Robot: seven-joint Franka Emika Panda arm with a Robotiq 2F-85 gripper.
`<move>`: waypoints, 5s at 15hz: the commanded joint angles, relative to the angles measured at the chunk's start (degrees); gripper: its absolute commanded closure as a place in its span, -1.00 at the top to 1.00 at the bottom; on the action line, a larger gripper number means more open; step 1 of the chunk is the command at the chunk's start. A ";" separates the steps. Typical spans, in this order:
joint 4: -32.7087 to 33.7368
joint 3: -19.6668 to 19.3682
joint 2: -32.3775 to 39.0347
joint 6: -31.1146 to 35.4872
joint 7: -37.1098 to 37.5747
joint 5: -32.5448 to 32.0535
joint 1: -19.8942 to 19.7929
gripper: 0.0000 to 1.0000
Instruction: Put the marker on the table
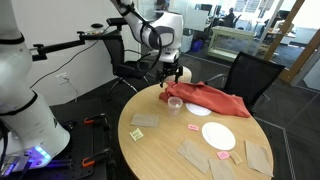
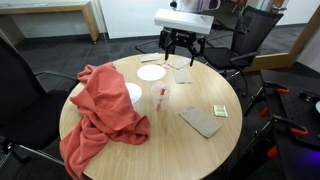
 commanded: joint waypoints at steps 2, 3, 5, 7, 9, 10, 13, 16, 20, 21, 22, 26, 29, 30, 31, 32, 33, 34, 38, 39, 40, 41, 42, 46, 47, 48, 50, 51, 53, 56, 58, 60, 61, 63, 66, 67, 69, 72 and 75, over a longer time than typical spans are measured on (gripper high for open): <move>0.12 -2.02 -0.06 -0.08 -0.58 0.76 2.08 1.00; 0.14 -2.02 -0.06 -0.08 -0.58 0.76 2.12 1.00; 0.45 -2.93 0.75 0.68 0.75 -1.56 3.22 1.00; 1.12 -4.06 1.97 0.84 2.53 -4.01 4.51 1.00; 1.65 -4.94 3.09 0.68 3.34 -5.90 5.46 1.00; 1.90 -5.44 3.74 0.93 4.04 -7.11 5.97 1.00; 3.18 -6.57 5.92 1.51 5.04 -9.55 7.17 1.00; 4.87 -7.42 8.32 2.48 5.29 -10.71 8.18 0.89; 7.22 -8.58 11.76 5.18 4.99 -10.68 9.65 0.71; 7.79 -8.90 12.63 5.65 4.96 -10.59 10.02 0.62; 8.39 -9.26 13.43 5.84 4.89 -10.44 10.41 0.64; 10.80 -10.55 16.64 6.24 5.00 -9.87 11.61 0.32; 12.65 -11.17 18.70 5.95 4.70 -9.36 12.15 0.05; 13.26 -11.28 19.27 5.74 4.60 -9.15 12.25 0.01; 13.90 -11.34 19.88 5.63 4.54 -8.98 12.36 -0.11; 14.48 -11.40 20.42 5.55 4.51 -8.86 12.49 -0.06; 14.99 -11.48 20.92 5.44 4.53 -8.81 12.67 -0.06; 15.53 -11.64 21.44 5.42 4.61 -8.84 12.90 -0.05; 17.59 -12.22 23.57 5.20 4.79 -8.62 13.66 0.03; 18.06 -12.36 24.07 5.12 4.77 -8.53 13.79 0.05; 18.66 -12.51 24.68 5.07 4.85 -8.44 13.92 0.03; 19.16 -12.53 25.21 4.99 4.74 -8.26 13.93 0.03; 19.75 -12.64 25.83 4.86 4.78 -8.13 14.02 -0.03; 21.72 -13.08 27.96 4.42 4.85 -7.51 14.49 -0.09; 22.08 -13.16 28.37 4.34 4.81 -7.26 14.57 -0.12; 22.39 -13.22 28.73 4.28 4.77 -6.97 14.61 -0.11; 22.81 -13.30 29.19 4.14 4.68 -6.29 14.62 -0.11; 22.84 -13.37 29.27 4.09 4.64 -5.97 14.63 -0.12; 22.89 -13.63 29.32 3.78 4.76 -5.67 14.77 -0.11; 22.97 -14.12 29.40 2.83 4.93 -5.37 14.94 -0.15; 22.70 -14.62 29.18 1.92 4.83 -5.52 14.93 -0.14; 22.44 -15.19 28.87 0.60 4.76 -5.86 14.87 -0.14; 22.41 -15.47 28.83 0.01 4.84 -6.02 14.88 -0.15; 22.62 -15.88 28.89 -1.19 4.92 -6.22 14.83 -0.16; 22.93 -16.06 29.09 -2.64 5.06 -6.35 14.76 -0.18; 23.08 -16.09 29.19 -2.98 5.17 -6.40 14.79 -0.67; 23.09 -16.07 29.07 -3.32 5.39 -6.60 14.96 -0.72; 22.41 -15.92 27.98 -2.62 5.47 -6.76 15.33 -0.93; 21.65 -15.45 26.06 -3.84 5.01 -6.46 15.71 -0.90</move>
